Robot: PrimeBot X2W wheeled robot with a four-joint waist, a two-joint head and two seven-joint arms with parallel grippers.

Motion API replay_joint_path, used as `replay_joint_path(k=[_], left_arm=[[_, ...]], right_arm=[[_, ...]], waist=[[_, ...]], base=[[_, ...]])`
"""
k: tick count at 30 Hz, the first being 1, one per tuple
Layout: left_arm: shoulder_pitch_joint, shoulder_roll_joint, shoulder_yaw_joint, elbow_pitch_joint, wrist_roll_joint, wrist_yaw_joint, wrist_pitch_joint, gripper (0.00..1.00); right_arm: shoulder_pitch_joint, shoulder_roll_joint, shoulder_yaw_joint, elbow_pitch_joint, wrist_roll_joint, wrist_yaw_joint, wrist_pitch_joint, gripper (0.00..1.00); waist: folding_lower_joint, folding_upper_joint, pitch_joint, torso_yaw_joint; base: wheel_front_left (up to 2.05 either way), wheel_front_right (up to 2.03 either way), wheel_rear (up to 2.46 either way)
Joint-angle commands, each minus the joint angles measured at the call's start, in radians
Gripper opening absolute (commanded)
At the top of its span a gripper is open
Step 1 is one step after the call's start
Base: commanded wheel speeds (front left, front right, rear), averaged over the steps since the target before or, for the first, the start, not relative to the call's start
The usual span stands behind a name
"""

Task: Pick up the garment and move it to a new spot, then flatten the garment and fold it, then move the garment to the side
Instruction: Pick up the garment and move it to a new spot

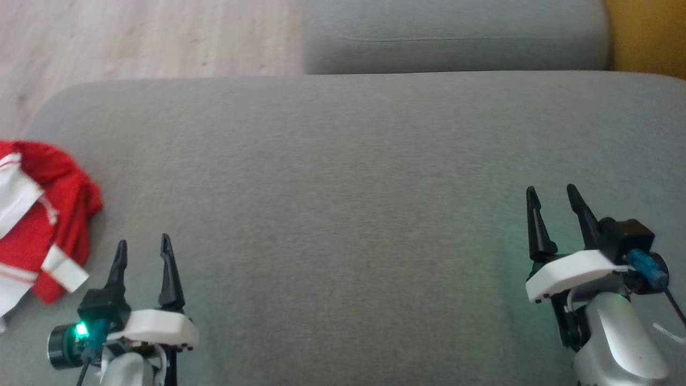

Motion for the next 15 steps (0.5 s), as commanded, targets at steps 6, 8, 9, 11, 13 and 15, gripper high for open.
replay_joint_path(k=[6, 8, 9, 11, 13, 15], left_arm=[[-0.020, 0.001, 0.029, -0.044, 0.009, -0.001, -0.012, 1.00], [-0.012, -0.001, 0.032, -0.047, 0.009, -0.002, -0.012, 1.00], [-0.009, -0.002, 0.033, -0.049, 0.010, -0.002, -0.012, 1.00], [0.000, -0.003, 0.039, -0.053, 0.011, -0.003, -0.012, 1.00], [0.009, -0.002, 0.047, -0.058, 0.013, -0.004, -0.012, 1.00], [0.021, 0.000, 0.053, -0.064, 0.017, -0.006, -0.012, 1.00]], right_arm=[[-0.008, 0.004, 0.039, -0.037, 0.010, -0.001, -0.014, 1.00], [-0.007, 0.006, 0.044, -0.038, 0.012, -0.001, -0.014, 1.00], [-0.007, 0.007, 0.046, -0.038, 0.014, -0.001, -0.014, 1.00], [-0.008, 0.010, 0.051, -0.037, 0.016, -0.001, -0.014, 1.00], [-0.007, 0.015, 0.056, -0.036, 0.019, -0.001, -0.014, 1.00], [-0.006, 0.020, 0.063, -0.035, 0.022, -0.001, -0.014, 1.00]], waist=[[0.0000, 0.0000, 0.009, 0.156], [0.0000, 0.0000, 0.011, 0.206], [0.0000, 0.0000, 0.011, 0.233], [0.0000, 0.0000, 0.011, 0.282], [0.0000, 0.0000, 0.009, 0.327], [0.0000, 0.0000, 0.007, 0.367]], base=[[0.00, 0.00, 0.00], [0.00, 0.00, 0.00], [0.00, 0.00, 0.00], [0.00, 0.00, 0.00], [0.00, 0.00, 0.00], [0.00, 0.00, 0.00]])
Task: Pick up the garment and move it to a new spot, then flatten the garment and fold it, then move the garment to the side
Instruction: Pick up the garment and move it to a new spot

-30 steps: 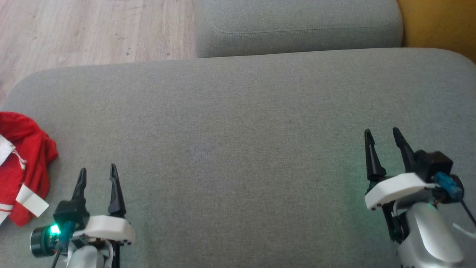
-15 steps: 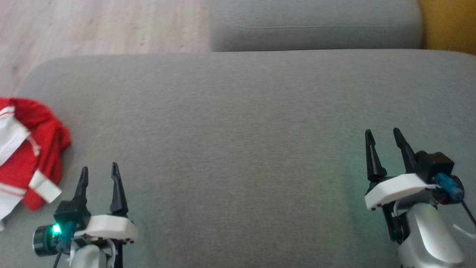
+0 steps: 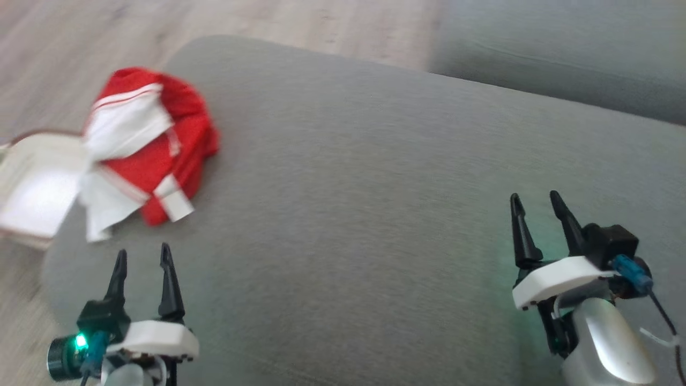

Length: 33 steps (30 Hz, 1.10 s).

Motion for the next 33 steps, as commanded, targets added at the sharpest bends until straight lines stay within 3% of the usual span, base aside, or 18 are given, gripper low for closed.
replay_joint_path(k=[1, 6, 13, 20, 33], left_arm=[[-0.010, 0.014, 0.040, -0.036, 0.014, -0.006, -0.012, 1.00], [0.013, 0.015, 0.056, -0.048, 0.015, -0.015, -0.012, 1.00], [0.011, 0.017, 0.067, -0.076, 0.021, -0.031, -0.012, 1.00], [-0.093, 0.040, 0.076, -0.071, 0.002, -0.053, -0.012, 1.00], [-0.501, 0.266, 0.059, 0.211, -0.086, -0.083, 0.037, 1.00]], right_arm=[[-0.019, 0.008, 0.029, -0.031, 0.008, -0.001, -0.014, 1.00], [-0.015, 0.019, 0.045, -0.028, 0.013, -0.001, -0.014, 1.00], [-0.033, 0.023, 0.073, -0.017, 0.015, -0.001, -0.014, 1.00], [-0.041, 0.003, 0.082, -0.023, 0.015, -0.001, -0.014, 1.00], [-0.142, -0.085, 0.165, -0.069, 0.028, -0.001, -0.014, 1.00]], waist=[[0.0000, 0.0000, -0.002, 0.100], [0.0000, 0.0000, -0.007, 0.167], [0.0000, 0.0000, 0.008, 0.173], [0.0000, 0.0000, 0.049, 0.163], [0.0000, 0.0000, 0.246, 0.028]], base=[[0.00, 0.00, 0.00], [0.00, 0.00, 0.00], [0.00, 0.00, 0.00], [0.00, 0.00, 0.00], [0.00, 0.00, 0.00]])
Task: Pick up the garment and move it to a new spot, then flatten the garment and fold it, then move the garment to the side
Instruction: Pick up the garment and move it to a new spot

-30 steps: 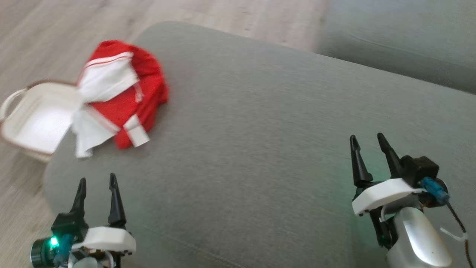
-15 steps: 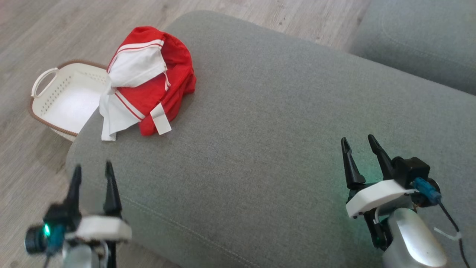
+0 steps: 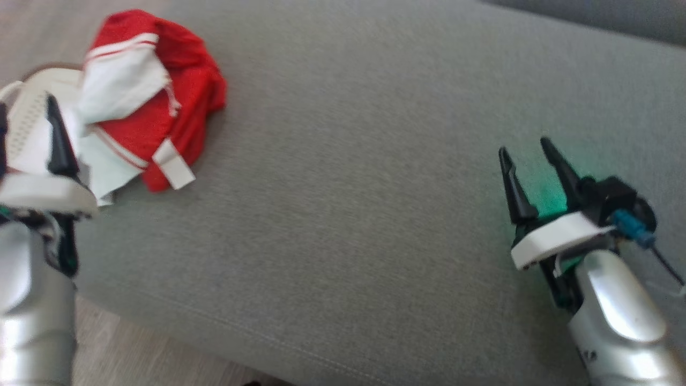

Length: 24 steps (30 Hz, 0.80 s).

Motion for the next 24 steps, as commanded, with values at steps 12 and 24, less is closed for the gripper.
replay_joint_path(k=[12, 24], left_arm=[[-0.212, 0.188, -0.160, 0.133, -0.183, -0.005, 0.041, 1.00], [-0.296, 0.209, -0.174, 0.393, -0.196, 0.017, 0.070, 0.49]], right_arm=[[-0.060, -0.077, 0.017, -0.143, 0.015, -0.001, 0.031, 1.00], [-0.046, -0.092, -0.014, -0.238, 0.013, -0.001, 0.068, 1.00]], waist=[[-0.0002, 0.0000, 0.203, -0.139], [-0.0002, 0.0000, 0.256, -0.179]], base=[[0.00, 0.00, 0.00], [0.00, 0.00, 0.00]])
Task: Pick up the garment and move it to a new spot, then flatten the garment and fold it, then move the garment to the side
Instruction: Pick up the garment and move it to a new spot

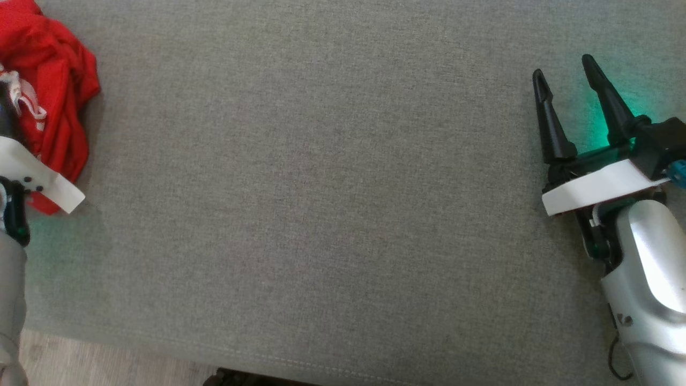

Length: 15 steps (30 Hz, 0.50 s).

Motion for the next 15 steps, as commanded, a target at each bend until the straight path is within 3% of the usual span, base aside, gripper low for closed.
replay_joint_path(k=[1, 9, 15], left_arm=[[-0.025, 0.062, 0.014, 0.011, 0.001, 0.005, 0.000, 0.00], [-0.063, 0.080, -0.012, 0.032, 0.012, -0.004, -0.060, 0.00], [-0.123, 0.092, -0.064, -0.055, 0.043, -0.013, -0.110, 0.00]], right_arm=[[0.026, -0.013, 0.006, -0.005, 0.005, -0.001, 0.014, 1.00], [0.035, 0.018, -0.003, 0.018, 0.014, -0.001, -0.002, 1.00], [0.049, 0.057, 0.000, 0.075, 0.030, -0.001, -0.035, 1.00]], waist=[[-0.0001, 0.0000, -0.004, 0.003], [-0.0001, 0.0000, -0.061, 0.002], [-0.0001, 0.0000, -0.147, -0.013]], base=[[0.00, 0.00, 0.00], [0.00, 0.00, 0.00], [0.00, 0.00, 0.00]])
